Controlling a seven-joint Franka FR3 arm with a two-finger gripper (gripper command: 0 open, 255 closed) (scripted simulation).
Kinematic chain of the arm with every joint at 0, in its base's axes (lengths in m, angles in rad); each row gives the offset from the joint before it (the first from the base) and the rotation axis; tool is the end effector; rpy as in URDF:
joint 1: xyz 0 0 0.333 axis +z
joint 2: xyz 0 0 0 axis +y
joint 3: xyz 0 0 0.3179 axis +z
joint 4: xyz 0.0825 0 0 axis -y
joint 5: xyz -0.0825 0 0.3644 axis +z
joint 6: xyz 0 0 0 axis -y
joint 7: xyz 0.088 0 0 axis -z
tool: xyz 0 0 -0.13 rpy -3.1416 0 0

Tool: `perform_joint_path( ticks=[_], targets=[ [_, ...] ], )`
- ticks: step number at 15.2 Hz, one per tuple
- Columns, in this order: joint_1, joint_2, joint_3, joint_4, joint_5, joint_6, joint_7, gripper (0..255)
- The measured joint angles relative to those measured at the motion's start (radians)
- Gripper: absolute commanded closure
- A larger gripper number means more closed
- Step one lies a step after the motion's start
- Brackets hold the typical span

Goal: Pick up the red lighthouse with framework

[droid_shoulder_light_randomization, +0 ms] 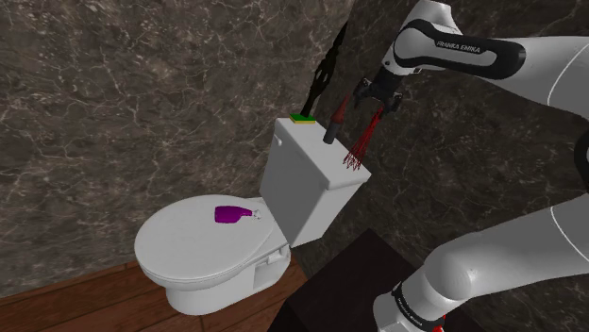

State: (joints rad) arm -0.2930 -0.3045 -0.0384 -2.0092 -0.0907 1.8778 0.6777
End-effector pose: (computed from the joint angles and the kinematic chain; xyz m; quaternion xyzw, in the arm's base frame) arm 0.4359 -0.1615 0.5814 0.8764 -0.4722 0.0917 0.0230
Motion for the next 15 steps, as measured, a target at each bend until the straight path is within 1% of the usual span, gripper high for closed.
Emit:
perform_joint_path(
  ticks=[6,10,15],
  targets=[
    [-0.076,0.106,-0.029,0.103,-0.046,0.042,0.203,0],
    [-0.123,0.159,-0.055,0.186,-0.074,0.034,0.329,0],
    [-0.133,0.169,-0.062,0.140,-0.085,0.093,0.371,0]
  ],
)
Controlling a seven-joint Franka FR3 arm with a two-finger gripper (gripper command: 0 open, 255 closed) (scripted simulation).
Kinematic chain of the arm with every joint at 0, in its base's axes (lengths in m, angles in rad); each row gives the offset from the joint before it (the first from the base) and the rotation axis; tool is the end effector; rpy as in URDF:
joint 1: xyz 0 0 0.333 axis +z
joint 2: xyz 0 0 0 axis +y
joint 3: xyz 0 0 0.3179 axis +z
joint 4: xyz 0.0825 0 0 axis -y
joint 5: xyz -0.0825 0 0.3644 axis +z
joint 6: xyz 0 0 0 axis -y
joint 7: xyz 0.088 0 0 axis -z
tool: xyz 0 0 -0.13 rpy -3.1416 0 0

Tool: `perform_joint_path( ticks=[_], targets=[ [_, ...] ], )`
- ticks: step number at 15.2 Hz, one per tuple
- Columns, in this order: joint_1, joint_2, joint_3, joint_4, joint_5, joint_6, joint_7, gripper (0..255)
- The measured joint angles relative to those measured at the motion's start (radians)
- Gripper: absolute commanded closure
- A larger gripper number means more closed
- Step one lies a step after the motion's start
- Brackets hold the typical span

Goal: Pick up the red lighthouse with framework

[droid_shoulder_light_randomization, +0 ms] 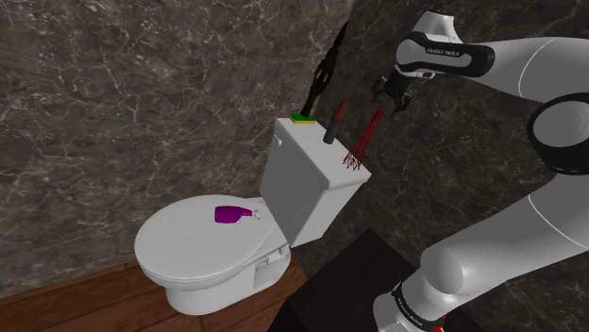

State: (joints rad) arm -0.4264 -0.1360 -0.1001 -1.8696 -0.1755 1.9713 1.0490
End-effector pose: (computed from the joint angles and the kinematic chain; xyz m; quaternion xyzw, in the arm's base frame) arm 0.4477 -0.2807 0.5766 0.7152 -0.6845 0.1340 0.0443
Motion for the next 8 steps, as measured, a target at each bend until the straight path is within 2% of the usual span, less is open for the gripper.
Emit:
perform_joint_path(
  ticks=[3,4,8],
  targets=[
    [0.000,-0.002,0.000,-0.040,-0.003,0.038,0.008,0],
    [-0.001,-0.001,0.000,-0.044,-0.004,0.043,0.009,255],
    [-0.001,0.000,-0.001,-0.047,-0.004,0.048,0.009,255]
  ],
)
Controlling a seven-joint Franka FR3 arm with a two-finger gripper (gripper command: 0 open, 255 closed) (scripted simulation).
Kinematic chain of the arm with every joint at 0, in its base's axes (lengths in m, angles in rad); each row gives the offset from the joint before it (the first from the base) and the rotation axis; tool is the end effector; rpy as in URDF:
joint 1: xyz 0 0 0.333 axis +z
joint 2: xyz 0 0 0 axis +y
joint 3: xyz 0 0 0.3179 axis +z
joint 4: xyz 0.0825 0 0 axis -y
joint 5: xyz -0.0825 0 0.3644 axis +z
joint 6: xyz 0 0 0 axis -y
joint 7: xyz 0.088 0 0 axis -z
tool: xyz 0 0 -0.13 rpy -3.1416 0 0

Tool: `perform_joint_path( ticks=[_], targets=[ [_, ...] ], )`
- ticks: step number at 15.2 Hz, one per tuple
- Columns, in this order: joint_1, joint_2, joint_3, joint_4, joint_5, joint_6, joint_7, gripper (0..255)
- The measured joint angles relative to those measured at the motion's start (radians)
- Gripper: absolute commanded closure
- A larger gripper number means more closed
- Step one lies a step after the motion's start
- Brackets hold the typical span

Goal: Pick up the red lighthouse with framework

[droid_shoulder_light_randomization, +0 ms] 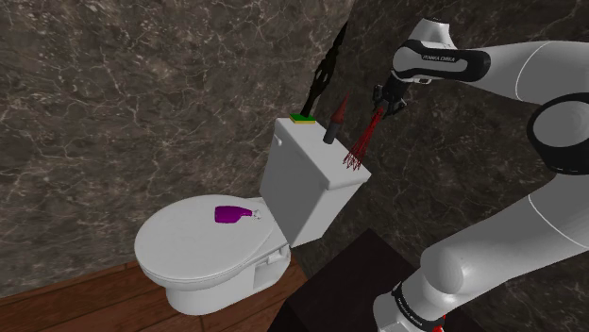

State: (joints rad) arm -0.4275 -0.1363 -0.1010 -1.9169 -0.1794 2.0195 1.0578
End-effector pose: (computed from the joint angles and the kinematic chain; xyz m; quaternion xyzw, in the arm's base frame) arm 0.4483 -0.2811 0.5591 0.7146 -0.6850 0.1348 0.0442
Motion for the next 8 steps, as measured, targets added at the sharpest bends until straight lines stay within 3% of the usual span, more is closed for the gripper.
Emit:
perform_joint_path(
  ticks=[8],
  targets=[
    [0.001,0.000,0.001,0.014,0.001,-0.015,-0.001,255]
  ],
)
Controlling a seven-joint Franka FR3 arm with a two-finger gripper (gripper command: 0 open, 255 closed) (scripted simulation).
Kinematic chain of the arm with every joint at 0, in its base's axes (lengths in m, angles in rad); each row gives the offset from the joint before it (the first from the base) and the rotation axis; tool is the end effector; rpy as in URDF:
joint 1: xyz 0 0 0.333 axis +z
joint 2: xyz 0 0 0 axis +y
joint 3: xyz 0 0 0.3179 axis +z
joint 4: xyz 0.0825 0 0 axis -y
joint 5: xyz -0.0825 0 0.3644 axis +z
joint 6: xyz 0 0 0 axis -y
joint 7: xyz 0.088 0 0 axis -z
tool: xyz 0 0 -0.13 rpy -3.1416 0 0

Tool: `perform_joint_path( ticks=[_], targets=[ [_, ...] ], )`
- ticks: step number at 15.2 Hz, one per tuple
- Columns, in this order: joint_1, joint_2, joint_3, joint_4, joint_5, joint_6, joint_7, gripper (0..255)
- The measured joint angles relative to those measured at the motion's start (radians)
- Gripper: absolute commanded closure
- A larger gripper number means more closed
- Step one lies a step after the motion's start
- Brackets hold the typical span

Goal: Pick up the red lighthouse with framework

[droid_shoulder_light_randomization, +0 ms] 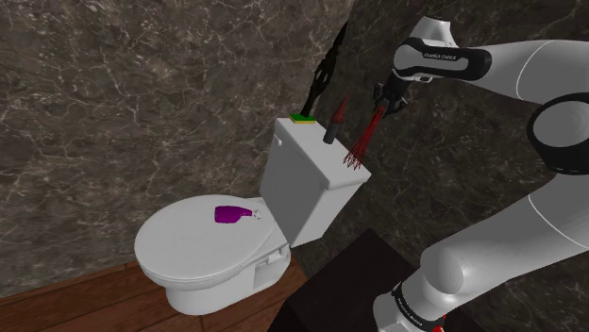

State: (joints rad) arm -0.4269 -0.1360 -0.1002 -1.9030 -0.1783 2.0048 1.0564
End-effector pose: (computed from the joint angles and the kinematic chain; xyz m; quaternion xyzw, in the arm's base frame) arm 0.4484 -0.2806 0.5641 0.7147 -0.6850 0.1343 0.0443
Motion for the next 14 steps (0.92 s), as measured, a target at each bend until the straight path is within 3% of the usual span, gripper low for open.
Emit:
perform_joint_path(
  ticks=[14],
  targets=[
    [0.002,0.023,0.002,0.204,0.013,-0.179,-0.029,255]
  ],
)
